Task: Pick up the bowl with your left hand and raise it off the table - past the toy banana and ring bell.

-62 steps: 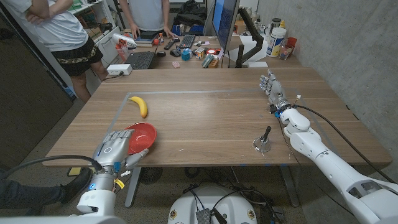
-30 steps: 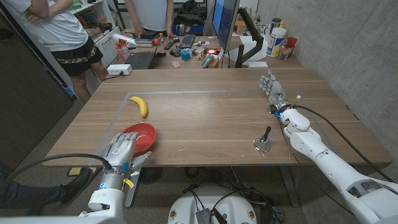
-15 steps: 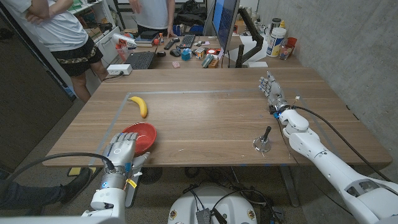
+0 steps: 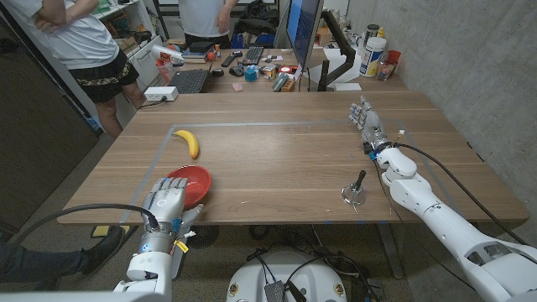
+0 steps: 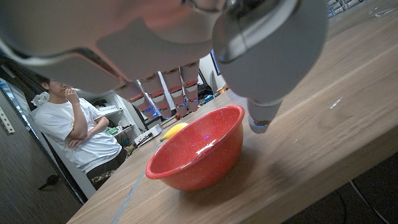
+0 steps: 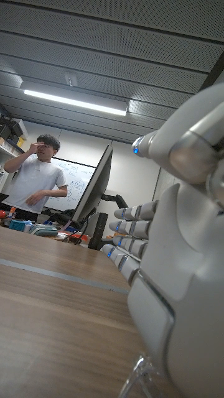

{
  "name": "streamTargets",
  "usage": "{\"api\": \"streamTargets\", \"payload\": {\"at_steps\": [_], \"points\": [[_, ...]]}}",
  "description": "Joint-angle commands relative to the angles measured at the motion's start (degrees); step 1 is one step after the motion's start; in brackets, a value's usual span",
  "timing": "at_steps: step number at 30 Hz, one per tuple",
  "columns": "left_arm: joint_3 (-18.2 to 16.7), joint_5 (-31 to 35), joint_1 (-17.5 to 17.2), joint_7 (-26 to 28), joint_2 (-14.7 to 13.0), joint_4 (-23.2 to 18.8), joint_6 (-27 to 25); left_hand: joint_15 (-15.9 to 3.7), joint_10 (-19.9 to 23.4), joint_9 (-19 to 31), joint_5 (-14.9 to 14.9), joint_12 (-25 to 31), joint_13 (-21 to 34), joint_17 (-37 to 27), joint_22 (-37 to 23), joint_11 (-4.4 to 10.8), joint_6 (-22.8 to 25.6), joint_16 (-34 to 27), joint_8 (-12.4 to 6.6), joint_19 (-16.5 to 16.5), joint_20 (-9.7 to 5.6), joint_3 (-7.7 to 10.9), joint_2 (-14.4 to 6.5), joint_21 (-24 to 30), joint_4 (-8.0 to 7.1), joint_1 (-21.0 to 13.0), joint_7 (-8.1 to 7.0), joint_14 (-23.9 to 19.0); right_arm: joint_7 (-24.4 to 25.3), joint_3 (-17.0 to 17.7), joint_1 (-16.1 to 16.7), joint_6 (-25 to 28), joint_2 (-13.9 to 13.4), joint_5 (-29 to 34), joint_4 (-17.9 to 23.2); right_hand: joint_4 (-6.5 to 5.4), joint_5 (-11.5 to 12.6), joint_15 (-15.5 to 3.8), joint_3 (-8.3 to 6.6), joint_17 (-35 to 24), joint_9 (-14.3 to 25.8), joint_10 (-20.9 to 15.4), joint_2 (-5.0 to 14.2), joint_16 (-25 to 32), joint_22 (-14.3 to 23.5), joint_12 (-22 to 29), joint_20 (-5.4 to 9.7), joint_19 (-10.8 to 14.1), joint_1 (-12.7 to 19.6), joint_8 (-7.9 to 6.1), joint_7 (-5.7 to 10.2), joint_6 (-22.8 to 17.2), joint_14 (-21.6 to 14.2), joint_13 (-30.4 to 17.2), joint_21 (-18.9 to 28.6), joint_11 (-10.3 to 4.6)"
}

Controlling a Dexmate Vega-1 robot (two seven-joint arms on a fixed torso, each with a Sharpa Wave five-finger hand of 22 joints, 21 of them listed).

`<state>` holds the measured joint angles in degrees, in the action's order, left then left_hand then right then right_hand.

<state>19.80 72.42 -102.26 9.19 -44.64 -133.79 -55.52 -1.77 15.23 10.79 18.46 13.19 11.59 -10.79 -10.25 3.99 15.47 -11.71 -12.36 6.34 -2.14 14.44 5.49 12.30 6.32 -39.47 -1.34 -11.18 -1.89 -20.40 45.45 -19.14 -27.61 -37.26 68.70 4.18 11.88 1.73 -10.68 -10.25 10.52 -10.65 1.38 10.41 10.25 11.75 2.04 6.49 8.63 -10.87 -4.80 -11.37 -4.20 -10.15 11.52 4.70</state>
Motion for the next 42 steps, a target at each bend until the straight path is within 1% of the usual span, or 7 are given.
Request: {"api": "streamTargets", "payload": {"at_steps": [1,19,31,32,36,42], "points": [[2.8,0.3,2.5,0.0,-0.5,1.7,-1.4,0.05,0.5,0.3,0.3,0.2,0.3,-0.3,-0.3,-0.08,0.7,-0.1,-0.35,0.5,-0.15,-0.14,-0.3,-0.1,-0.09,-0.4,-0.15,-0.3,-0.3,0.3,0.3,-0.4,-0.2,-0.3,-0.1,0.15,0.3,0.3,0.16,-0.2,0.1,0.0,0.41,0.2,0.3,0.0,0.15,0.2,0.1,-0.23,0.18,-0.1,-0.4,-0.2,-0.1,-0.21],[5.4,-3.8,5.6,1.4,-1.6,3.3,-2.7,0.01,0.8,0.3,0.3,0.2,0.4,-0.3,-0.3,0.26,1.2,0.0,-0.42,0.5,-0.17,-0.27,-0.5,-0.2,-0.23,-0.4,-0.46,-0.4,-0.7,0.1,-0.2,-0.4,0.1,-0.3,-1.2,0.15,0.4,0.26,0.26,-0.2,0.1,-0.1,0.42,0.2,0.3,0.0,0.15,0.2,0.1,-0.24,0.21,-0.1,-0.5,-0.2,-0.1,-0.21],[6.6,-7.4,7.1,2.6,-3.1,3.9,-4.6,-0.15,1.1,0.3,0.3,0.2,0.4,-0.3,-0.3,0.22,1.4,-0.1,-0.38,0.8,-0.09,-0.32,-0.6,-0.1,-0.26,-0.5,-0.39,-0.7,-0.7,-0.3,-0.8,-0.2,0.5,0.0,-2.2,0.15,0.4,0.2,0.33,-0.2,0.1,0.0,0.43,0.2,0.3,0.0,0.09,0.2,0.1,-0.2,0.25,-0.1,-0.5,-0.2,-0.1,-0.26],[6.7,-7.7,7.3,2.7,-3.3,3.9,-4.7,-0.16,1.2,0.3,0.3,0.3,0.4,-0.3,-0.3,0.43,1.4,-0.1,-0.37,1.0,-0.19,-0.31,-0.7,0.0,-0.25,-0.6,-0.37,-0.7,-0.7,-0.3,-0.8,-0.2,0.6,0.0,-2.2,0.15,0.4,0.24,0.33,-0.2,0.1,0.0,0.44,0.2,0.3,0.0,0.07,0.2,0.1,-0.2,0.26,-0.1,-0.5,-0.2,-0.1,-0.24],[7.2,-9.1,7.7,3.3,-4.0,3.9,-5.2,-0.39,1.4,0.3,0.4,0.3,0.4,-0.3,-0.3,0.23,1.5,-0.2,-0.33,1.4,-0.43,-0.3,-0.7,0.1,-0.21,-0.8,-0.34,-1.0,-0.6,-0.3,-0.9,-0.2,0.7,0.0,-2.4,0.15,0.4,0.23,0.36,-0.2,0.1,-0.1,0.44,0.2,0.3,0.0,0.03,0.2,0.1,-0.19,0.31,-0.1,-0.5,-0.2,-0.1,-0.21],[8.0,-11.3,8.5,4.4,-4.9,4.0,-5.9,-0.46,1.7,0.3,0.4,0.3,0.4,-0.3,-0.2,0.48,1.7,-0.2,-0.34,1.7,-0.6,-0.24,-0.9,0.2,-0.12,-1.1,-0.28,-1.2,-0.7,-0.4,-1.0,-0.2,0.9,0.0,-2.7,0.15,0.4,0.26,0.4,-0.2,0.1,0.0,0.45,0.2,0.3,0.0,0.0,0.1,0.1,-0.2,0.27,-0.1,-0.5,-0.2,-0.1,-0.3]]}}
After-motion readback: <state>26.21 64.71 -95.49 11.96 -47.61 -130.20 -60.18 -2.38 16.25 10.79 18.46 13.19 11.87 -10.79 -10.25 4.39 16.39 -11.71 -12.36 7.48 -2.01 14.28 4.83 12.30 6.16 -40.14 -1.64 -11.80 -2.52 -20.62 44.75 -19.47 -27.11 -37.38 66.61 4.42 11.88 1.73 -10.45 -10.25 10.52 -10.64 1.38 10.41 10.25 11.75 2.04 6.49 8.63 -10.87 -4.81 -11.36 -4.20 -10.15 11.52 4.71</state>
